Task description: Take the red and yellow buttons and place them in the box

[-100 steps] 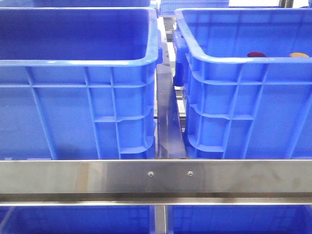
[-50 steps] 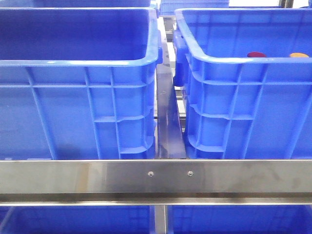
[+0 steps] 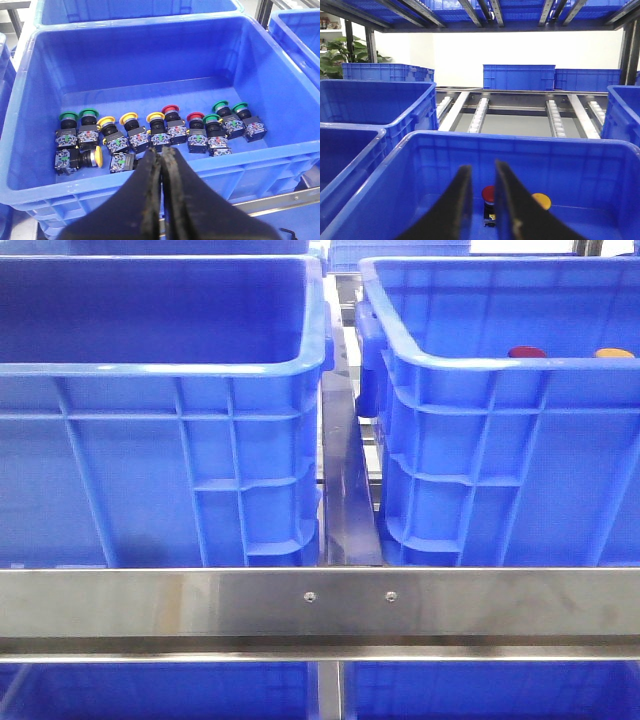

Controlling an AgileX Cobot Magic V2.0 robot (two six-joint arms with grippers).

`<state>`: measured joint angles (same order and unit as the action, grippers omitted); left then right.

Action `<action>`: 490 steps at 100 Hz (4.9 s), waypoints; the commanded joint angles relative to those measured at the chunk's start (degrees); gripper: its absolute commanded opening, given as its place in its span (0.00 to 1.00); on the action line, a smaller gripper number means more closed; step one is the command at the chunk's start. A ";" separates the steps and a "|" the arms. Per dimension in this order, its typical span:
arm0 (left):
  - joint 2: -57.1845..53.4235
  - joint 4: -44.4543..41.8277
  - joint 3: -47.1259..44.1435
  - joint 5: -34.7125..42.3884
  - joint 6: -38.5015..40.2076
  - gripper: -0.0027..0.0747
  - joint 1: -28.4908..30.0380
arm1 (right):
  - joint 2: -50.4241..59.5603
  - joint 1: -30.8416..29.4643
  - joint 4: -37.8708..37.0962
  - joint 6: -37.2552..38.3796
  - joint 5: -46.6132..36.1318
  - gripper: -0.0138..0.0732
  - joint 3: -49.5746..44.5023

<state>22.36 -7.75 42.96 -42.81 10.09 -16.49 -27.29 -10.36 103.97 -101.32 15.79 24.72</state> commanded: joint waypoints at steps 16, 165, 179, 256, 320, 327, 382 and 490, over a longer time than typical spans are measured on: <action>0.45 0.08 1.35 4.33 0.65 0.01 0.06 | -0.06 -0.20 5.97 -0.64 1.48 0.08 1.47; -6.09 0.35 -7.30 24.23 0.65 0.01 6.82 | -0.06 -0.20 5.97 -0.64 1.48 0.08 1.47; -11.59 0.61 -14.95 30.17 0.65 0.01 8.78 | -0.06 -0.20 5.97 -0.64 1.48 0.08 1.47; -24.58 5.67 -42.59 41.56 -5.95 0.01 10.22 | -0.06 -0.20 5.97 -0.64 1.46 0.08 1.47; -24.58 5.81 -45.45 46.83 -5.95 0.01 14.08 | -0.06 -0.20 5.97 -0.64 1.46 0.08 1.47; -24.58 5.81 -45.45 46.83 -5.95 0.01 14.08 | -0.06 -0.20 5.97 -0.64 1.46 0.08 1.47; -24.58 5.81 -45.45 46.83 -5.95 0.01 14.08 | -0.06 -0.20 5.97 -0.64 1.46 0.08 1.47; -24.58 5.81 -45.45 46.83 -5.95 0.01 14.08 | -0.06 -0.20 -43.02 42.27 -2.49 0.08 2.12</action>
<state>-0.29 -2.56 0.30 -0.63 4.08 -2.49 -27.29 -10.36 70.51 -70.62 15.63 24.72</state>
